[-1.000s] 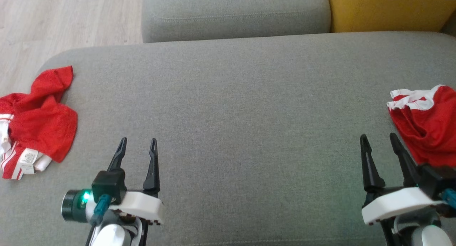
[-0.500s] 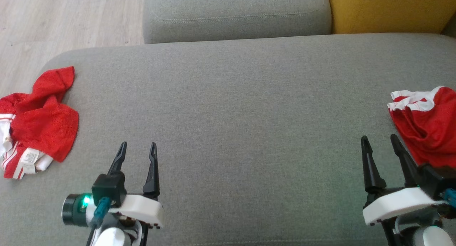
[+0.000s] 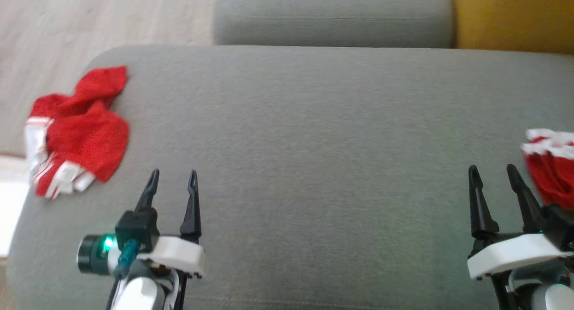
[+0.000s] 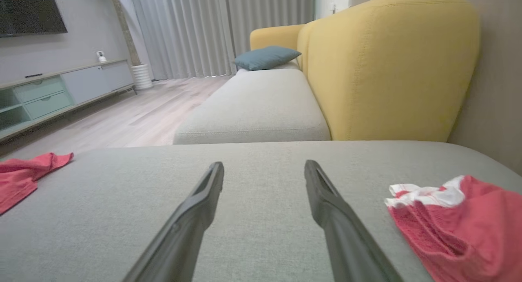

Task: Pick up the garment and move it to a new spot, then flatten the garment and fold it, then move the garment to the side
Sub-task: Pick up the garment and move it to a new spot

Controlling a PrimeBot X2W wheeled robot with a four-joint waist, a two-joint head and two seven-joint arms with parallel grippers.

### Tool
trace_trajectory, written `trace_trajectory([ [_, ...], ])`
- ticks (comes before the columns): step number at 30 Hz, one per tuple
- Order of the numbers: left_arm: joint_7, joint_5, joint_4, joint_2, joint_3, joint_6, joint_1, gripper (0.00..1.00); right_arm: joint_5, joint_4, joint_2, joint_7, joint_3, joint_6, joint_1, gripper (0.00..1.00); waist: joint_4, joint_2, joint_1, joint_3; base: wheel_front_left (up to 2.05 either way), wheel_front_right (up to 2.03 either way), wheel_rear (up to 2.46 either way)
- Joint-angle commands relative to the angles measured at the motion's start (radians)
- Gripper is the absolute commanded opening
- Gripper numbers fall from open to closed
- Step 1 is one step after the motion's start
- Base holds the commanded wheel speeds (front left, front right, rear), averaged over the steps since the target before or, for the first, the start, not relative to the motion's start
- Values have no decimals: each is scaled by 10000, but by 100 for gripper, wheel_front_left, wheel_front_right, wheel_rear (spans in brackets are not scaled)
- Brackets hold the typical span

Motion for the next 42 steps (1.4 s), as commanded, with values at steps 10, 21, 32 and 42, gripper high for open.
trace_trajectory([
  [10, -227, -101, -243, 102, 523, 87, -1030, 100, -325, -1089, -53, 397, 775, 65, -533, 100, 2689, -1, 0, 334, 0, 0, 0],
  [21, -275, -115, -289, 194, 725, 77, -1019, 100, -376, -1218, -53, 519, 958, 65, -687, 100, 3859, -1, 0, 373, 0, 0, 0],
  [32, -281, -77, -485, 160, 959, 30, -1338, 100, -532, -1488, -53, 794, 1082, 65, -951, 100, 3623, -1, 0, 1127, 0, 0, 0],
  [42, -282, -399, 1290, 74, 1520, -702, -3871, 100, -812, -2361, -591, 1566, 1323, 65, -2031, 100, 2654, -1, 0, 3723, 0, 0, 0],
])
